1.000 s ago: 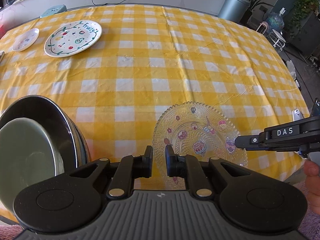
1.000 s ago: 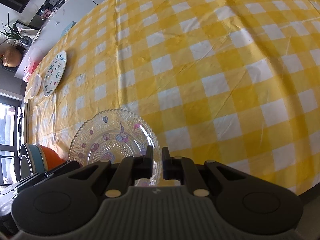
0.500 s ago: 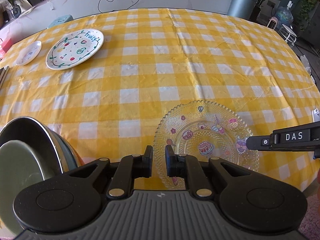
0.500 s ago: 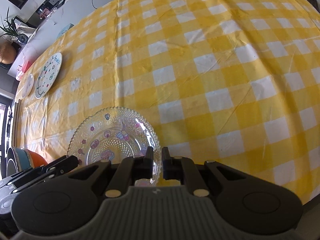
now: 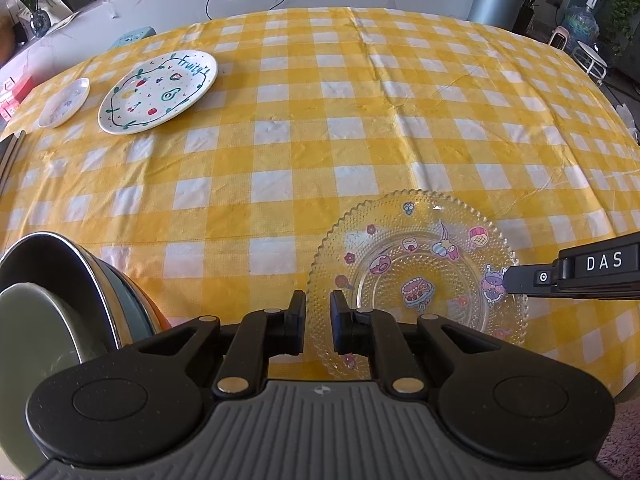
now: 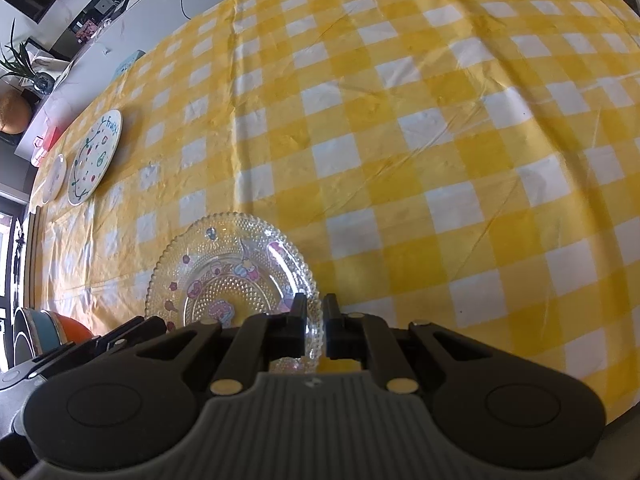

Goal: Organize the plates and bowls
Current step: 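Lift the glass plate and carry it beside the stacked bowls, lowering it, then open both grippers to release the glass plate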

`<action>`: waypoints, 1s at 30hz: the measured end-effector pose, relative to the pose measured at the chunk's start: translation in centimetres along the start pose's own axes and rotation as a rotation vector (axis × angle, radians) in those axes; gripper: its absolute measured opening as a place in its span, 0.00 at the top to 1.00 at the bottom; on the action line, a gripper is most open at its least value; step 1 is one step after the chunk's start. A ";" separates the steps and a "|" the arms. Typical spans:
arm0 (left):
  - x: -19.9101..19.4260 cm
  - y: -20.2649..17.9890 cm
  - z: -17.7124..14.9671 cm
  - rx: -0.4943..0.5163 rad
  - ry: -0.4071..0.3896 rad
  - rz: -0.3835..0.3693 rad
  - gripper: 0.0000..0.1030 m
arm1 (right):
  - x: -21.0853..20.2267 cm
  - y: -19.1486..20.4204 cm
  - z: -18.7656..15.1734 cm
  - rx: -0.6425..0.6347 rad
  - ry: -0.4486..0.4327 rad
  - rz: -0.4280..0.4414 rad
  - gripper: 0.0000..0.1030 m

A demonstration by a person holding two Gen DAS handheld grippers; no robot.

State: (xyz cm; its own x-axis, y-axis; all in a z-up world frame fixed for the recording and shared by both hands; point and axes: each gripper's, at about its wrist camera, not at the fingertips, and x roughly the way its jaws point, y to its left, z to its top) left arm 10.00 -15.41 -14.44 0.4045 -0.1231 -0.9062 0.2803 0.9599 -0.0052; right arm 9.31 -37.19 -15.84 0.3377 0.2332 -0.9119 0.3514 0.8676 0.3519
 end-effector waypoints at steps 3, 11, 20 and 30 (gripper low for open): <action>0.1 -0.1 0.0 0.010 0.000 0.006 0.87 | 0.0 -0.2 0.0 0.015 0.002 0.005 0.94; -0.5 0.2 -0.1 -0.029 -0.019 -0.021 0.85 | -0.5 0.7 -0.2 -0.029 -0.037 -0.007 0.71; -3.0 0.2 0.5 -0.023 -0.070 -0.054 0.77 | -1.7 1.8 -0.2 -0.071 -0.120 0.025 0.66; -6.1 2.8 2.5 0.024 -0.074 -0.026 0.72 | -2.0 3.5 -0.6 -0.128 -0.170 0.012 0.59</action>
State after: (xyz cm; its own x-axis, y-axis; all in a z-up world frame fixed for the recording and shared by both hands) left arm 10.50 -12.66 -7.90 0.4600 -0.1667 -0.8721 0.3121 0.9499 -0.0169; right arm 9.34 -34.34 -12.93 0.4874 0.1762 -0.8552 0.2359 0.9165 0.3232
